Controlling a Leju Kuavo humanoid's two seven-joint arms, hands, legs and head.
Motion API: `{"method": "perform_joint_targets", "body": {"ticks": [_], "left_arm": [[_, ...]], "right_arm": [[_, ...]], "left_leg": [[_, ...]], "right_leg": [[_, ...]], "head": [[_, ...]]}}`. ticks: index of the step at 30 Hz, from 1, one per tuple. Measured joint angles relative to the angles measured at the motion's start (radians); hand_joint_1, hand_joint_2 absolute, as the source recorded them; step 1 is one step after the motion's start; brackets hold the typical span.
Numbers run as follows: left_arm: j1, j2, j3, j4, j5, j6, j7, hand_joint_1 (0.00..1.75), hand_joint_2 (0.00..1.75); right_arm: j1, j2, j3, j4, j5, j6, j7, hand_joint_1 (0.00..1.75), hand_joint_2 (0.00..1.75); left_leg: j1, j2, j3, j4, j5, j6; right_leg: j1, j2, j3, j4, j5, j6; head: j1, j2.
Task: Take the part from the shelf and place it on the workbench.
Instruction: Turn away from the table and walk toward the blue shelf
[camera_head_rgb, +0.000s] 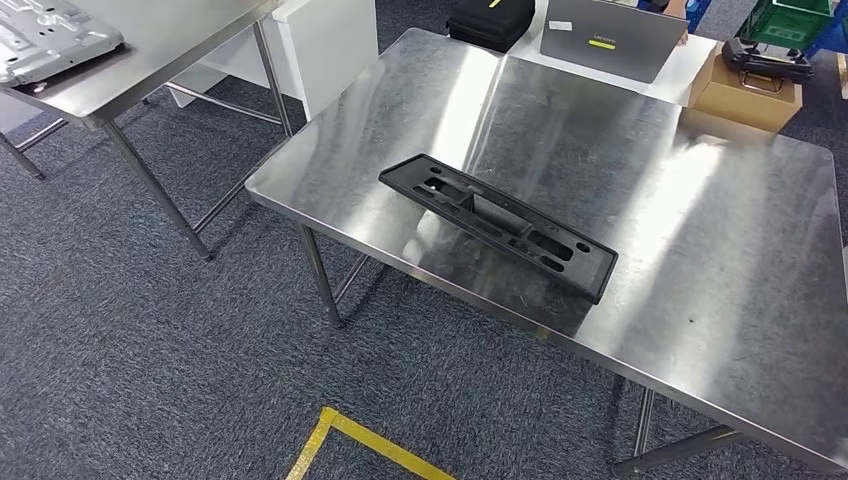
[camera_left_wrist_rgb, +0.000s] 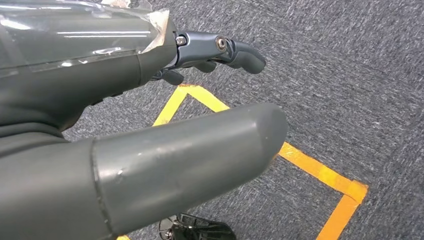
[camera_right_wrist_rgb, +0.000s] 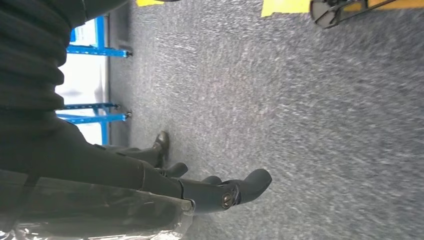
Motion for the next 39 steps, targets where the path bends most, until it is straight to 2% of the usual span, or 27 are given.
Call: {"method": "perform_joint_targets", "body": {"ticks": [1, 3, 5, 7, 8, 10, 12, 13, 14, 15, 17, 18, 19, 22, 23, 24, 25, 27, 28, 29, 30, 32, 33, 34, 36, 37, 39], "left_arm": [[0.000, -0.001, 0.000, 0.000, -0.001, 0.000, 0.001, 0.00, 0.00], [-0.003, -0.001, 0.000, 0.000, -0.004, -0.001, 0.003, 0.00, 0.00], [-0.007, -0.001, 0.000, 0.000, -0.009, -0.001, 0.007, 0.00, 0.00], [-0.010, 0.000, 0.000, 0.000, -0.011, -0.001, 0.011, 0.00, 0.00], [-0.010, 0.001, 0.000, 0.000, -0.013, -0.001, 0.013, 0.00, 0.00], [-0.012, 0.002, -0.001, 0.000, -0.017, -0.001, 0.017, 0.00, 0.00], [-0.014, 0.002, -0.001, 0.000, -0.020, -0.002, 0.019, 0.00, 0.00], [-0.014, 0.002, -0.001, 0.000, -0.020, -0.002, 0.019, 0.00, 0.00], [-0.014, 0.002, 0.000, 0.000, -0.021, -0.002, 0.020, 0.00, 0.00], [-0.015, 0.003, 0.000, 0.000, -0.021, -0.003, 0.020, 0.00, 0.00], [-0.018, 0.004, 0.000, 0.000, -0.021, -0.003, 0.020, 0.00, 0.00], [-0.021, 0.004, -0.001, 0.000, -0.021, -0.003, 0.020, 0.00, 0.00], [-0.023, 0.004, -0.001, 0.000, -0.021, -0.003, 0.020, 0.00, 0.00], [-0.025, 0.004, -0.001, 0.000, -0.021, -0.003, 0.020, 0.00, 0.00], [-0.026, 0.004, -0.001, 0.000, -0.020, -0.003, 0.020, 0.00, 0.00], [-0.027, 0.003, -0.001, 0.000, -0.020, -0.003, 0.019, 0.00, 0.00], [-0.028, 0.003, -0.001, 0.000, -0.019, -0.003, 0.019, 0.00, 0.00], [-0.028, 0.003, 0.000, 0.000, -0.018, -0.003, 0.018, 0.00, 0.00], [-0.028, 0.003, 0.000, 0.000, -0.018, -0.003, 0.017, 0.00, 0.00], [-0.027, 0.003, 0.000, 0.000, -0.018, -0.003, 0.016, 0.00, 0.00], [-0.027, 0.002, 0.000, 0.000, -0.018, -0.003, 0.015, 0.00, 0.00], [-0.027, 0.001, 0.000, 0.000, -0.017, -0.003, 0.011, 0.00, 0.00], [-0.027, 0.001, 0.000, 0.000, -0.017, -0.002, 0.008, 0.00, 0.00], [-0.026, 0.001, 0.000, 0.000, -0.017, -0.002, 0.003, 0.00, 0.00], [-0.026, 0.001, 0.000, 0.000, -0.017, -0.001, -0.002, 0.00, 0.00], [-0.026, 0.001, 0.000, 0.000, -0.016, -0.001, -0.004, 0.00, 0.00], [-0.024, 0.001, 0.000, 0.000, -0.016, 0.000, -0.005, 0.00, 0.00]], "right_arm": [[-0.001, -0.001, 0.000, 0.000, 0.000, 0.000, 0.000, 0.00, 1.75], [-0.003, -0.002, 0.000, 0.000, -0.002, -0.001, 0.001, 0.00, 1.75], [-0.005, -0.002, 0.000, 0.000, -0.004, -0.002, 0.000, 0.00, 1.75], [-0.005, -0.001, 0.000, 0.000, -0.006, -0.003, 0.001, 0.00, 1.75], [-0.006, 0.000, 0.000, 0.000, -0.006, -0.004, 0.002, 0.00, 1.75], [-0.007, 0.000, 0.000, 0.001, -0.008, -0.005, 0.003, 0.00, 1.75], [-0.006, 0.000, 0.000, 0.001, -0.009, -0.006, 0.002, 0.00, 1.75], [-0.005, 0.000, 0.000, 0.001, -0.010, -0.006, 0.001, 0.00, 1.75], [-0.004, 0.000, 0.000, 0.001, -0.010, -0.007, 0.000, 0.00, 1.75], [-0.004, 0.000, 0.000, 0.001, -0.010, -0.008, -0.001, 0.00, 1.75], [-0.005, 0.001, 0.000, 0.001, -0.010, -0.008, -0.002, 0.00, 1.75], [-0.005, 0.001, 0.000, 0.001, -0.010, -0.009, -0.002, 0.00, 1.75], [-0.006, 0.001, 0.000, 0.001, -0.010, -0.009, -0.003, 0.00, 1.75], [-0.006, 0.001, 0.000, 0.001, -0.010, -0.012, -0.005, 0.00, 1.75], [-0.005, 0.000, 0.000, 0.001, -0.009, -0.012, -0.005, 0.00, 1.75], [-0.005, 0.000, 0.000, 0.001, -0.009, -0.012, -0.005, 0.00, 1.75], [-0.005, 0.000, 0.000, 0.001, -0.008, -0.012, -0.005, 0.00, 1.75], [-0.005, 0.000, 0.000, 0.001, -0.007, -0.012, -0.005, 0.00, 1.75], [-0.005, 0.000, 0.000, 0.001, -0.007, -0.012, -0.006, 0.00, 1.75], [-0.004, -0.001, 0.000, 0.001, -0.007, -0.012, -0.007, 0.00, 1.75], [-0.004, -0.002, 0.000, 0.001, -0.007, -0.012, -0.008, 0.00, 1.75], [-0.006, -0.005, 0.000, 0.001, -0.008, -0.012, -0.013, 0.00, 1.75], [-0.007, -0.006, 0.000, 0.001, -0.009, -0.012, -0.015, 0.00, 1.75], [-0.007, -0.006, 0.000, 0.001, -0.009, -0.013, -0.016, 0.00, 1.75], [-0.006, -0.006, 0.000, 0.001, -0.010, -0.014, -0.019, 0.00, 1.75], [-0.005, -0.006, 0.000, 0.001, -0.010, -0.014, -0.019, 0.00, 1.75], [-0.006, -0.006, 0.000, 0.001, -0.010, -0.015, -0.019, 0.00, 1.75]], "left_leg": [[-0.001, 0.000, -0.001, 0.000, 0.003, -0.003], [-0.005, 0.000, -0.002, 0.001, 0.009, -0.011], [-0.007, 0.000, -0.001, 0.001, 0.015, -0.021], [-0.005, -0.001, -0.005, 0.005, 0.016, -0.032], [-0.003, -0.002, -0.013, 0.022, -0.002, -0.038], [0.003, -0.004, -0.052, 0.120, -0.080, -0.048], [0.008, -0.004, -0.097, 0.258, -0.160, -0.058], [0.010, -0.004, -0.104, 0.295, -0.175, -0.061], [0.012, -0.004, -0.090, 0.292, -0.170, -0.063], [0.014, -0.004, -0.056, 0.246, -0.149, -0.063], [0.018, -0.005, 0.033, 0.104, -0.102, -0.062], [0.017, -0.005, 0.062, 0.052, -0.088, -0.058], [0.014, -0.006, 0.074, 0.026, -0.083, -0.054], [0.007, -0.005, 0.063, 0.017, -0.067, -0.030], [0.008, -0.003, 0.058, 0.012, -0.057, -0.020], [0.009, -0.001, 0.051, 0.007, -0.047, -0.009], [0.010, 0.000, 0.042, 0.004, -0.037, -0.002], [0.009, 0.002, 0.018, 0.004, -0.020, 0.002], [0.008, 0.002, 0.006, 0.004, -0.012, 0.001], [0.008, 0.002, -0.005, 0.005, -0.005, 0.000], [0.008, 0.002, -0.014, 0.005, 0.002, -0.003], [0.008, 0.001, -0.026, 0.005, 0.013, -0.011], [0.007, 0.001, -0.030, 0.006, 0.019, -0.017], [0.006, 0.002, -0.032, 0.006, 0.025, -0.023], [0.004, 0.001, -0.033, 0.006, 0.036, -0.035], [0.006, 0.001, -0.035, 0.007, 0.037, -0.040], [0.010, -0.001, -0.051, 0.041, 0.005, -0.050]], "right_leg": [[0.001, 0.000, 0.050, -0.083, 0.027, 0.003], [0.008, 0.000, 0.120, -0.214, 0.070, -0.003], [0.015, 0.000, 0.126, -0.240, 0.084, -0.018], [0.009, -0.001, 0.124, -0.243, 0.096, -0.031], [0.003, -0.003, 0.123, -0.244, 0.103, -0.040], [-0.003, -0.005, 0.114, -0.245, 0.117, -0.054], [-0.001, -0.006, 0.098, -0.241, 0.127, -0.058], [0.000, -0.007, 0.089, -0.238, 0.131, -0.057], [0.000, -0.006, 0.082, -0.233, 0.133, -0.055], [-0.001, -0.006, 0.075, -0.227, 0.134, -0.054], [0.002, -0.005, 0.064, -0.215, 0.136, -0.050], [0.005, -0.005, 0.059, -0.210, 0.137, -0.047], [0.007, -0.005, 0.054, -0.207, 0.140, -0.042], [0.009, -0.005, 0.042, -0.206, 0.150, -0.019], [0.009, -0.004, 0.033, -0.194, 0.140, -0.016], [0.009, -0.003, 0.017, -0.166, 0.116, -0.017], [0.008, -0.002, -0.005, -0.114, 0.078, -0.021], [0.004, -0.002, -0.055, 0.026, 0.001, -0.025], [0.003, -0.002, -0.066, 0.076, -0.020, -0.021], [0.003, -0.002, -0.059, 0.092, -0.022, -0.013], [0.002, -0.002, -0.030, 0.063, -0.007, -0.004], [0.002, -0.002, 0.074, -0.087, 0.035, 0.006], [0.005, -0.001, 0.124, -0.163, 0.048, 0.004], [0.008, -0.001, 0.153, -0.218, 0.054, -0.001], [0.015, 0.000, 0.163, -0.250, 0.055, -0.011], [0.009, -0.001, 0.158, -0.252, 0.060, -0.018], [-0.002, -0.003, 0.159, -0.254, 0.071, -0.037]], "head": [[0.000, 0.000], [-0.001, 0.000], [-0.004, 0.000], [-0.005, 0.000], [-0.006, 0.000], [-0.011, 0.000], [-0.014, 0.000], [-0.014, 0.000], [-0.015, 0.000], [-0.015, 0.000], [-0.015, 0.000], [-0.014, 0.000], [-0.014, 0.000], [-0.012, 0.000], [-0.012, 0.000], [-0.010, 0.000], [-0.008, 0.000], [-0.005, 0.000], [-0.004, 0.000], [-0.004, 0.000], [-0.004, 0.000], [-0.003, 0.000], [-0.003, 0.000], [-0.003, 0.000], [-0.004, 0.000], [-0.005, 0.000], [-0.009, 0.000]]}}
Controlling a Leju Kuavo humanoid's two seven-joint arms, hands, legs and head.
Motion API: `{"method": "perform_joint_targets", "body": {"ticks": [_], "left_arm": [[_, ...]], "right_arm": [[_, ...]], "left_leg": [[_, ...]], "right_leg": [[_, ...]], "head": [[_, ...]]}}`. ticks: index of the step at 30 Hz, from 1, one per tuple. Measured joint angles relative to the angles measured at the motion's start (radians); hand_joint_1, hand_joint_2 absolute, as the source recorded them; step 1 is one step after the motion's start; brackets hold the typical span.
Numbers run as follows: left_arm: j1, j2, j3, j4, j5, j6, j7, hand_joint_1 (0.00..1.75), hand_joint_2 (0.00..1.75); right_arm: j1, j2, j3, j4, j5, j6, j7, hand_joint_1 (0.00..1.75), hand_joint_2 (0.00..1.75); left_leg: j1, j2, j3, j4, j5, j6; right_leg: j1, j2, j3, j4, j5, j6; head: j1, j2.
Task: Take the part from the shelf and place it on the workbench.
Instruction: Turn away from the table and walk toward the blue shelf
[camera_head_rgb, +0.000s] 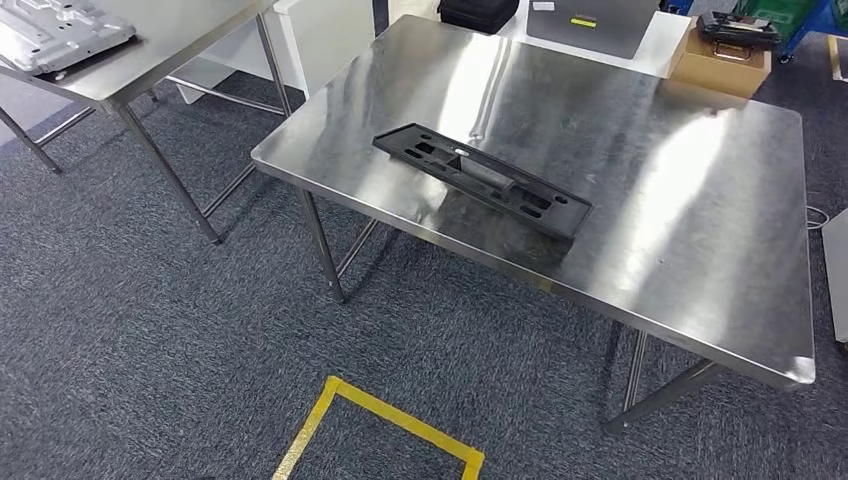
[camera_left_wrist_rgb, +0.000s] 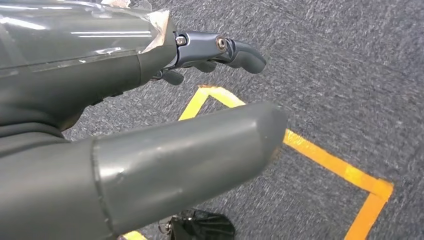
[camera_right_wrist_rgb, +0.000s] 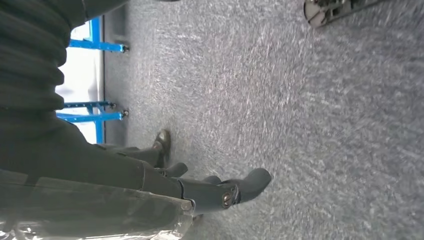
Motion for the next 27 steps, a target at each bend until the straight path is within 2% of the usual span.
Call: {"method": "perform_joint_targets", "body": {"ticks": [1, 2, 3, 4, 5, 6, 8, 9, 10, 11, 15, 18, 24, 27], "left_arm": [[0.001, 0.000, 0.000, 0.000, 0.000, 0.001, -0.001, 0.00, 0.00], [0.002, 0.000, 0.000, 0.000, 0.000, 0.002, -0.001, 0.00, 0.00], [0.003, 0.000, 0.000, 0.000, 0.000, 0.003, -0.001, 0.00, 0.00], [0.005, 0.000, 0.000, 0.000, 0.000, 0.005, -0.001, 0.00, 0.00], [0.007, 0.000, 0.000, 0.000, 0.000, 0.006, -0.001, 0.00, 0.00], [0.009, 0.000, 0.000, 0.000, 0.000, 0.007, -0.001, 0.00, 0.00], [0.010, 0.001, 0.001, 0.000, 0.000, 0.009, -0.001, 0.00, 0.00], [0.010, 0.001, 0.001, 0.000, -0.001, 0.009, -0.001, 0.00, 0.00], [0.010, 0.001, 0.001, 0.000, -0.001, 0.009, -0.001, 0.00, 0.00], [0.010, 0.001, 0.001, 0.000, -0.002, 0.010, -0.001, 0.00, 0.00], [0.012, -0.002, 0.003, 0.000, -0.002, 0.011, -0.001, 0.00, 0.00], [0.012, -0.001, 0.005, 0.000, -0.002, 0.011, -0.002, 0.00, 0.00], [0.012, -0.001, 0.007, 0.000, -0.002, 0.011, -0.004, 0.00, 0.00], [0.012, 0.000, 0.008, 0.000, -0.002, 0.013, -0.004, 0.00, 0.00]], "right_arm": [[0.000, 0.000, 0.000, 0.000, 0.001, -0.001, 0.000, 0.00, 1.75], [0.000, 0.000, 0.000, 0.000, 0.001, -0.003, 0.000, 0.00, 1.75], [0.000, -0.001, 0.000, 0.000, 0.002, -0.005, 0.000, 0.00, 1.75], [0.002, -0.001, 0.000, 0.000, 0.002, -0.008, 0.000, 0.00, 1.75], [0.002, -0.001, 0.000, 0.000, 0.002, -0.011, 0.000, 0.00, 1.31], [0.003, 0.000, 0.000, 0.000, 0.002, -0.014, -0.001, 0.00, 0.87], [0.002, 0.001, 0.000, 0.000, -0.001, -0.019, -0.002, 0.00, 0.00], [0.001, 0.002, 0.000, 0.000, -0.002, -0.020, -0.003, 0.00, 0.00], [0.000, 0.003, 0.000, 0.000, -0.003, -0.021, -0.004, 0.00, 0.00], [0.000, 0.002, 0.000, 0.000, -0.003, -0.021, -0.004, 0.00, 0.00], [-0.001, 0.000, 0.000, 0.000, -0.005, -0.023, -0.004, 0.00, 0.00], [-0.001, 0.001, 0.000, 0.000, -0.006, -0.023, -0.006, 0.00, 0.00], [-0.001, 0.002, 0.000, 0.000, -0.007, -0.024, -0.011, 0.00, 0.00], [-0.001, 0.002, 0.000, 0.000, -0.007, -0.025, -0.011, 0.00, 0.00]], "left_leg": [[0.003, -0.001, -0.019, 0.048, -0.036, -0.005], [0.004, -0.001, -0.044, 0.114, -0.078, -0.009], [0.005, -0.002, -0.070, 0.186, -0.115, -0.013], [0.006, -0.002, -0.089, 0.243, -0.135, -0.017], [0.008, -0.002, -0.091, 0.266, -0.135, -0.019], [0.010, -0.002, -0.074, 0.248, -0.116, -0.021], [0.015, -0.001, 0.001, 0.119, -0.057, -0.020], [0.015, -0.001, 0.035, 0.057, -0.037, -0.017], [0.014, -0.002, 0.057, 0.016, -0.029, -0.014], [0.012, -0.003, 0.066, -0.003, -0.032, -0.010], [-0.001, -0.005, 0.062, -0.016, -0.035, -0.001], [-0.015, -0.005, 0.059, -0.014, -0.034, 0.010], [-0.024, -0.005, 0.053, -0.010, -0.033, 0.027], [-0.027, -0.005, 0.051, -0.007, -0.032, 0.035]], "right_leg": [[-0.005, -0.002, -0.001, -0.001, 0.006, -0.010], [-0.002, -0.004, -0.003, 0.000, 0.009, -0.015], [-0.001, -0.005, -0.007, 0.002, 0.012, -0.018], [-0.001, -0.005, -0.010, 0.004, 0.012, -0.018], [0.000, -0.006, -0.012, 0.006, 0.012, -0.018], [-0.001, -0.005, -0.012, 0.009, 0.012, -0.017], [-0.001, -0.003, -0.013, 0.013, 0.008, -0.012], [0.002, -0.002, -0.017, 0.016, 0.006, -0.008], [0.005, -0.001, -0.022, 0.018, 0.004, -0.004], [0.009, -0.001, -0.026, 0.020, 0.003, 0.000], [0.020, -0.001, -0.036, 0.025, 0.001, 0.009], [0.012, -0.001, -0.039, 0.023, 0.005, 0.021], [0.000, -0.001, -0.044, 0.022, 0.010, 0.033], [-0.005, -0.001, -0.046, 0.020, 0.014, 0.043]], "head": [[-0.002, 0.000], [-0.003, 0.000], [-0.005, 0.000], [-0.005, 0.000], [-0.005, 0.000], [-0.005, 0.000], [-0.005, 0.000], [-0.005, 0.000], [-0.005, 0.000], [-0.005, 0.000], [-0.001, 0.000], [0.000, 0.000], [0.000, 0.000], [0.000, 0.000]]}}
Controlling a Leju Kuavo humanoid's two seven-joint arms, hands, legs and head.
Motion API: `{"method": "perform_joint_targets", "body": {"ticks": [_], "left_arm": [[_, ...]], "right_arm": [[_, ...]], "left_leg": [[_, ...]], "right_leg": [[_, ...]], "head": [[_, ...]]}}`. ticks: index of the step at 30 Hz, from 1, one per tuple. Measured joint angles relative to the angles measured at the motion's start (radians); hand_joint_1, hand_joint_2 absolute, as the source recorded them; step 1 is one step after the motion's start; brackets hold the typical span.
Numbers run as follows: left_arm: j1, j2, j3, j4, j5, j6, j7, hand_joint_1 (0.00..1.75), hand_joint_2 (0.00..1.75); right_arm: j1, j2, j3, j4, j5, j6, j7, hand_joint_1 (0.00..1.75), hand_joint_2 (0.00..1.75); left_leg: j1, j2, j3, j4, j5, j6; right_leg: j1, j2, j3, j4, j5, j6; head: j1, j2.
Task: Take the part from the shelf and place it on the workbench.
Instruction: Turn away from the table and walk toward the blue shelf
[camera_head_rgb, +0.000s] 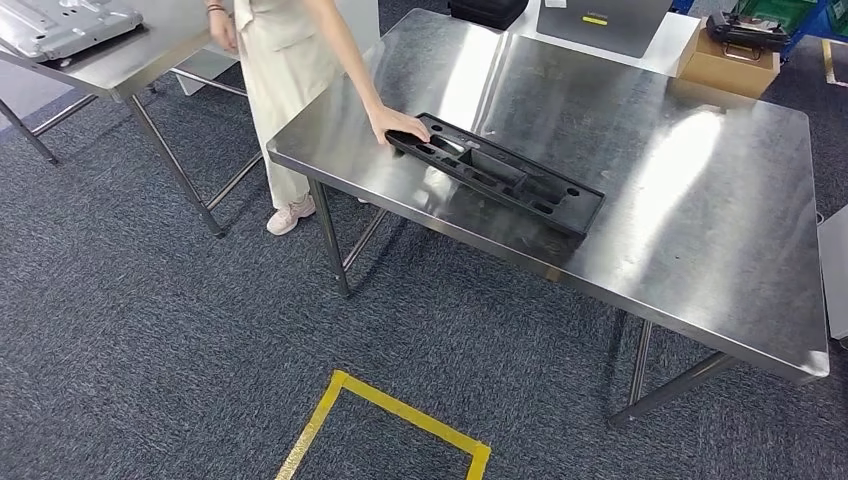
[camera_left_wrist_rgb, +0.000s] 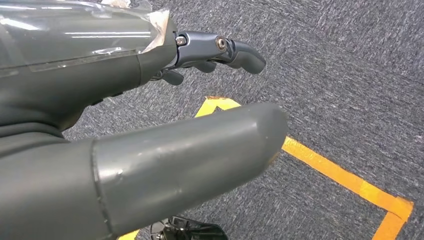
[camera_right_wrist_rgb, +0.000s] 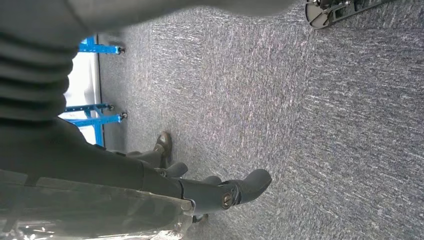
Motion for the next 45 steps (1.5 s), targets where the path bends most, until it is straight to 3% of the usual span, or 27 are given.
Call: {"method": "perform_joint_targets", "body": {"ticks": [2, 4, 5, 7, 9, 10, 12, 13, 15, 17, 19, 21, 23, 24, 25, 26, 28, 30, 33, 35, 38, 39, 40, 41, 43, 45], "left_arm": [[0.000, 0.000, 0.000, 0.000, 0.000, 0.002, -0.001, 0.00, 0.00], [0.000, 0.000, 0.001, 0.000, -0.001, 0.003, -0.003, 0.00, 0.00], [-0.001, 0.000, 0.001, 0.000, -0.001, 0.004, -0.004, 0.00, 0.00], [0.000, -0.001, 0.001, 0.000, -0.002, 0.004, -0.004, 0.00, 0.00], [0.000, -0.002, 0.001, 0.000, -0.002, 0.004, -0.004, 0.00, 0.00], [0.000, -0.002, 0.001, 0.000, -0.002, 0.004, -0.004, 0.00, 0.00], [0.000, -0.003, 0.002, 0.000, -0.003, 0.004, -0.004, 0.00, 0.00], [0.000, -0.004, 0.002, 0.000, -0.003, 0.005, -0.004, 0.00, 0.00], [-0.001, -0.004, 0.003, 0.000, -0.003, 0.005, -0.004, 0.00, 0.00], [-0.001, -0.004, 0.004, 0.000, -0.004, 0.005, -0.004, 0.00, 0.00], [-0.001, -0.004, 0.004, 0.000, -0.004, 0.005, -0.004, 0.00, 0.00], [0.000, -0.004, 0.004, 0.000, -0.007, 0.005, -0.004, 0.00, 0.00], [0.001, -0.003, 0.005, 0.000, -0.008, 0.005, -0.004, 0.00, 0.00], [0.002, -0.003, 0.005, 0.000, -0.008, 0.005, -0.004, 0.00, 0.00], [0.003, -0.003, 0.005, 0.000, -0.008, 0.005, -0.003, 0.00, 0.00], [0.003, -0.003, 0.005, 0.000, -0.008, 0.005, -0.003, 0.00, 0.00], [0.002, -0.002, 0.005, 0.000, -0.008, 0.005, -0.003, 0.00, 0.00], [0.000, -0.001, 0.005, 0.000, -0.008, 0.005, -0.003, 0.00, 0.00], [0.000, -0.002, 0.005, 0.000, -0.009, 0.005, -0.003, 0.00, 0.00], [0.000, -0.002, 0.005, 0.000, -0.009, 0.005, -0.004, 0.00, 0.00], [0.001, -0.002, 0.005, 0.000, -0.009, 0.005, -0.004, 0.00, 0.00], [0.001, -0.002, 0.005, 0.000, -0.009, 0.005, -0.004, 0.00, 0.00], [0.002, -0.003, 0.005, 0.000, -0.009, 0.005, -0.003, 0.00, 0.00], [0.002, -0.003, 0.005, 0.000, -0.009, 0.005, -0.003, 0.00, 0.00], [0.002, -0.004, 0.005, 0.000, -0.010, 0.004, -0.003, 0.00, 0.00], [0.001, -0.005, 0.005, 0.000, -0.011, 0.004, -0.003, 0.00, 0.00]], "right_arm": [[0.000, 0.000, 0.000, 0.000, -0.001, 0.000, 0.000, 0.00, 0.00], [0.000, -0.001, 0.000, 0.000, -0.002, 0.000, 0.000, 0.00, 0.00], [0.000, -0.001, 0.000, 0.000, -0.002, 0.000, 0.000, 0.00, 0.00], [0.001, -0.001, 0.000, 0.000, -0.004, 0.000, -0.001, 0.00, 0.00], [0.003, -0.002, 0.000, 0.000, -0.005, 0.000, -0.001, 0.00, 0.00], [0.004, -0.003, 0.000, 0.000, -0.006, 0.000, -0.001, 0.00, 0.00], [0.005, -0.005, 0.000, 0.000, -0.006, 0.000, -0.001, 0.00, 0.00], [0.004, -0.006, 0.000, 0.000, -0.006, 0.000, -0.001, 0.00, 0.00], [0.001, -0.006, 0.000, 0.000, -0.006, 0.000, -0.001, 0.00, 0.00], [0.001, -0.006, 0.000, 0.000, -0.007, 0.000, -0.001, 0.00, 0.00], [0.002, -0.005, 0.000, 0.000, -0.008, 0.000, -0.001, 0.00, 0.00], [0.001, -0.005, 0.000, 0.000, -0.008, 0.000, -0.001, 0.00, 0.00], [0.002, -0.005, 0.000, 0.000, -0.008, 0.000, -0.001, 0.00, 0.00], [0.003, -0.005, 0.000, 0.000, -0.008, 0.001, -0.001, 0.00, 0.00], [0.004, -0.005, 0.000, 0.000, -0.008, 0.001, -0.001, 0.00, 0.00], [0.005, -0.005, 0.000, 0.000, -0.008, 0.002, -0.001, 0.00, 0.00], [0.003, -0.005, 0.000, 0.000, -0.008, 0.003, -0.001, 0.00, 0.00], [0.001, -0.004, 0.000, 0.000, -0.008, 0.004, -0.001, 0.00, 0.00], [0.002, -0.005, 0.000, 0.000, -0.009, 0.004, 0.000, 0.00, 0.00], [0.003, -0.006, 0.000, 0.000, -0.009, 0.004, 0.000, 0.00, 0.00], [0.001, -0.005, 0.000, 0.000, -0.009, 0.004, 0.000, 0.00, 0.00], [0.001, -0.005, 0.000, 0.000, -0.009, 0.004, 0.000, 0.00, 0.00], [0.003, -0.005, 0.000, 0.000, -0.009, 0.004, 0.000, 0.00, 0.00], [0.004, -0.006, 0.000, 0.000, -0.010, 0.004, 0.000, 0.00, 0.00], [0.004, -0.007, 0.000, 0.000, -0.011, 0.004, 0.001, 0.00, 0.00], [0.001, -0.008, 0.000, 0.000, -0.011, 0.004, 0.001, 0.00, 0.00]], "left_leg": [[0.002, 0.001, 0.000, -0.005, 0.004, 0.009], [0.009, 0.004, 0.001, -0.014, 0.012, 0.020], [0.012, 0.007, 0.000, -0.017, 0.016, 0.025], [0.013, 0.012, -0.006, -0.018, 0.020, 0.029], [0.012, 0.015, -0.012, -0.017, 0.023, 0.027], [0.013, 0.017, -0.014, -0.017, 0.026, 0.024], [0.013, 0.021, -0.015, -0.016, 0.030, 0.018], [0.012, 0.023, -0.015, -0.014, 0.031, 0.013], [0.011, 0.028, -0.013, -0.012, 0.033, 0.000], [0.012, 0.032, -0.012, -0.014, 0.037, -0.014], [0.018, 0.028, -0.019, 0.001, 0.023, -0.027], [0.024, 0.016, -0.056, 0.086, -0.040, -0.037], [0.025, 0.011, -0.110, 0.223, -0.112, -0.045], [0.025, 0.010, -0.126, 0.266, -0.126, -0.047], [0.025, 0.010, -0.124, 0.274, -0.120, -0.048], [0.025, 0.009, -0.104, 0.242, -0.097, -0.046], [0.027, -0.001, -0.027, 0.102, -0.037, -0.041], [0.023, -0.012, 0.023, 0.005, -0.011, -0.034], [0.016, -0.006, 0.028, -0.013, -0.009, -0.019], [0.019, 0.003, 0.029, -0.025, 0.000, -0.004], [0.022, 0.018, 0.023, -0.032, 0.007, 0.008], [0.022, 0.023, 0.021, -0.032, 0.008, 0.008], [0.022, 0.028, 0.020, -0.031, 0.008, 0.008], [0.022, 0.033, 0.020, -0.031, 0.009, 0.007], [0.022, 0.042, 0.023, -0.031, 0.010, 0.003], [0.018, 0.051, 0.027, -0.029, 0.008, -0.007]], "right_leg": [[0.000, 0.000, 0.001, 0.000, 0.001, 0.007], [0.000, 0.001, -0.010, 0.031, -0.020, 0.008], [0.000, 0.001, -0.028, 0.071, -0.044, 0.005], [-0.001, 0.001, -0.091, 0.203, -0.110, -0.004], [0.000, 0.001, -0.137, 0.302, -0.145, -0.001], [0.001, 0.001, -0.130, 0.293, -0.135, 0.006], [0.000, -0.005, -0.060, 0.162, -0.081, 0.019], [0.002, -0.011, -0.025, 0.089, -0.052, 0.021], [0.008, -0.019, 0.006, 0.013, -0.017, 0.006], [0.013, -0.015, -0.001, 0.011, -0.006, -0.015], [0.006, -0.010, -0.001, 0.009, 0.005, -0.034], [0.000, -0.005, -0.002, 0.008, 0.015, -0.051], [0.006, 0.001, -0.009, 0.009, 0.020, -0.059], [0.008, 0.005, -0.012, 0.010, 0.021, -0.060], [0.009, 0.010, -0.013, 0.011, 0.022, -0.061], [0.010, 0.016, -0.013, 0.013, 0.022, -0.060], [0.011, 0.029, -0.012, 0.016, 0.021, -0.059], [0.016, 0.040, -0.017, 0.020, 0.020, -0.053], [0.022, 0.046, -0.029, 0.017, 0.022, -0.037], [0.024, 0.038, -0.047, 0.050, 0.000, -0.030], [0.017, 0.021, -0.136, 0.234, -0.088, -0.033], [0.014, 0.019, -0.162, 0.289, -0.106, -0.029], [0.012, 0.018, -0.171, 0.310, -0.109, -0.022], [0.009, 0.015, -0.157, 0.287, -0.093, -0.012], [0.004, -0.007, -0.081, 0.142, -0.036, 0.005], [0.008, -0.030, -0.028, 0.028, 0.006, 0.001]], "head": [[0.000, 0.000], [0.001, 0.000], [0.003, 0.000], [0.007, 0.000], [0.008, 0.000], [0.009, 0.000], [0.009, 0.000], [0.010, 0.000], [0.009, 0.000], [0.007, 0.000], [0.006, 0.000], [0.002, 0.000], [-0.001, 0.000], [-0.001, 0.000], [-0.001, 0.000], [-0.001, 0.000], [-0.001, 0.000], [-0.001, 0.000], [-0.001, 0.000], [0.000, 0.000], [0.004, 0.000], [0.005, 0.000], [0.006, 0.000], [0.006, 0.000], [0.008, 0.000], [0.007, 0.000]]}}
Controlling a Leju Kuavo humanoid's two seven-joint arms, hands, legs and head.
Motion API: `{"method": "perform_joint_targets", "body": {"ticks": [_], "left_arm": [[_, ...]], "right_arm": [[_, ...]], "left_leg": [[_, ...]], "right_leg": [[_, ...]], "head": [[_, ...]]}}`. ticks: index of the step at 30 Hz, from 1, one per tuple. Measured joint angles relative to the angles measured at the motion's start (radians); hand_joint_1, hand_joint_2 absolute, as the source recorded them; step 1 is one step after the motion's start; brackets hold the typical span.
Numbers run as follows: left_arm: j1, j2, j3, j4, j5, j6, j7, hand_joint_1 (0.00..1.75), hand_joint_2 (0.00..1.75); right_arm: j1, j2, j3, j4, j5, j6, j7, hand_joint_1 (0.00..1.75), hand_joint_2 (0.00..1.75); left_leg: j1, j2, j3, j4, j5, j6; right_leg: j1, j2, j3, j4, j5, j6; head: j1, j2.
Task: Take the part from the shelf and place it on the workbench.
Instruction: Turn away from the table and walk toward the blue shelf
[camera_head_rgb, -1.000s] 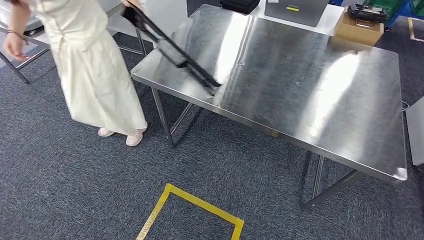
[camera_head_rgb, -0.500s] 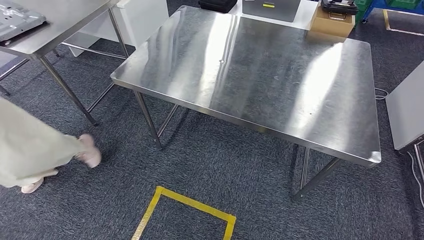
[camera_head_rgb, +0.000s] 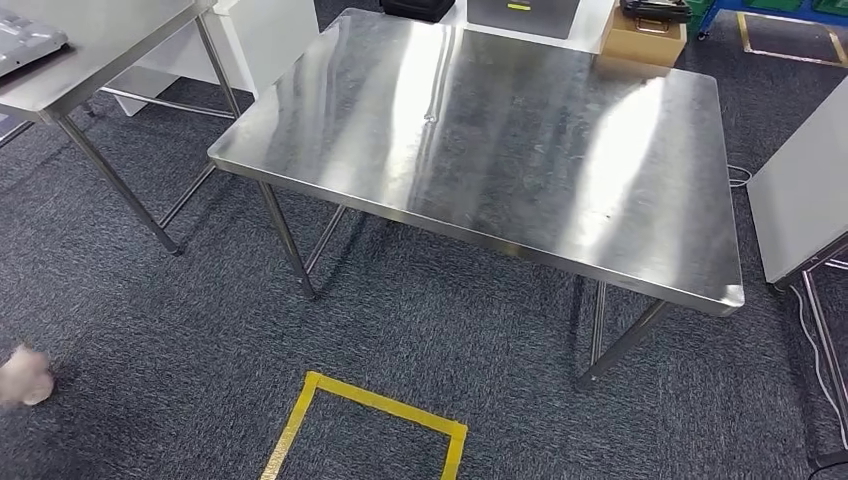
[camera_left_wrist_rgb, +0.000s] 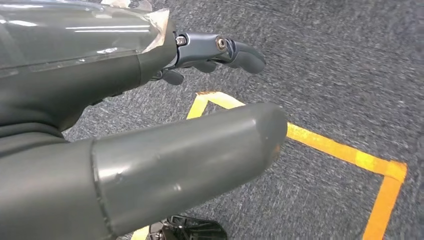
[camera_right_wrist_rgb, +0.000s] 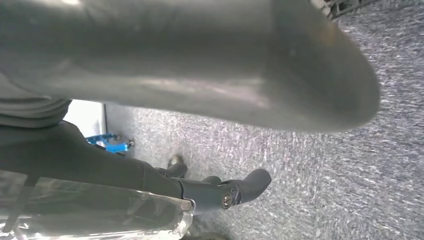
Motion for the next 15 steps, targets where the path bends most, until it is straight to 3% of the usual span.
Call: {"method": "perform_joint_targets", "body": {"ticks": [2, 4, 5, 6, 8, 9, 10, 11, 12, 13, 15], "left_arm": [[0.000, 0.000, 0.000, 0.000, 0.000, 0.000, 0.000, 0.00, 0.00], [-0.001, 0.000, 0.000, 0.000, -0.001, 0.000, 0.001, 0.00, 0.00], [-0.001, 0.001, 0.000, 0.000, -0.001, 0.000, 0.001, 0.00, 0.00], [0.000, 0.001, 0.000, 0.000, -0.002, -0.001, 0.002, 0.00, 0.00], [0.001, 0.001, 0.000, 0.000, -0.002, -0.002, 0.003, 0.00, 0.00], [0.001, 0.002, 0.000, 0.000, -0.002, -0.002, 0.003, 0.00, 0.00], [0.002, 0.002, 0.000, 0.000, -0.002, -0.002, 0.004, 0.00, 0.00], [0.003, 0.003, 0.000, 0.000, -0.002, -0.001, 0.004, 0.00, 0.00], [0.003, 0.003, 0.000, 0.000, -0.002, -0.001, 0.004, 0.00, 0.00], [0.002, 0.004, 0.000, 0.000, -0.003, -0.001, 0.005, 0.00, 0.00], [0.001, 0.005, 0.000, 0.000, -0.004, -0.001, 0.005, 0.00, 0.00]], "right_arm": [[-0.001, 0.001, 0.000, 0.000, 0.000, 0.000, 0.000, 0.00, 0.00], [0.000, 0.001, 0.000, 0.000, 0.000, 0.002, 0.000, 0.00, 0.00], [0.000, 0.001, 0.000, 0.000, 0.000, 0.004, 0.000, 0.00, 0.00], [0.000, 0.001, 0.000, 0.000, 0.000, 0.005, 0.000, 0.00, 0.00], [0.000, 0.002, 0.000, 0.000, 0.000, 0.006, 0.001, 0.00, 0.00], [0.001, 0.002, 0.000, 0.000, 0.000, 0.006, 0.001, 0.00, 0.00], [0.002, 0.002, 0.000, 0.000, 0.000, 0.006, 0.001, 0.00, 0.00], [0.003, 0.002, 0.000, 0.000, 0.000, 0.006, 0.001, 0.00, 0.00], [0.003, 0.002, 0.000, 0.000, 0.000, 0.007, 0.001, 0.00, 0.00], [0.002, 0.003, 0.000, 0.000, 0.000, 0.008, 0.002, 0.00, 0.00], [-0.001, 0.004, 0.000, 0.000, 0.000, 0.010, 0.005, 0.00, 0.00]], "left_leg": [[-0.001, 0.008, 0.003, 0.000, -0.001, -0.013], [0.003, 0.006, 0.001, 0.006, -0.007, -0.026], [0.005, -0.005, -0.008, 0.027, -0.025, -0.031], [0.007, -0.019, -0.026, 0.070, -0.056, -0.036], [0.009, -0.042, -0.085, 0.208, -0.135, -0.041], [0.010, -0.046, -0.113, 0.275, -0.163, -0.043], [0.012, -0.047, -0.128, 0.310, -0.171, -0.044], [0.014, -0.047, -0.124, 0.307, -0.158, -0.045], [0.018, -0.048, -0.100, 0.262, -0.128, -0.046], [0.023, -0.053, -0.062, 0.189, -0.090, -0.048], [0.029, -0.072, 0.001, 0.062, -0.045, -0.049]], "right_leg": [[0.007, 0.001, 0.003, -0.019, 0.011, -0.016], [0.000, 0.012, 0.006, -0.023, 0.019, -0.032], [-0.005, 0.016, 0.008, -0.026, 0.025, -0.040], [-0.009, 0.020, 0.010, -0.028, 0.030, -0.048], [-0.008, 0.029, 0.006, -0.028, 0.034, -0.055], [-0.007, 0.034, 0.005, -0.027, 0.034, -0.055], [-0.007, 0.040, 0.004, -0.026, 0.034, -0.055], [-0.008, 0.046, 0.005, -0.025, 0.034, -0.055], [-0.009, 0.054, 0.005, -0.023, 0.034, -0.054], [-0.011, 0.062, 0.005, -0.019, 0.033, -0.051], [-0.006, 0.075, -0.002, -0.006, 0.028, -0.041]], "head": [[-0.002, 0.000], [-0.003, 0.000], [-0.004, 0.000], [-0.007, 0.000], [-0.010, 0.000], [-0.011, 0.000], [-0.011, 0.000], [-0.011, 0.000], [-0.011, 0.000], [-0.011, 0.000], [-0.012, 0.000]]}}
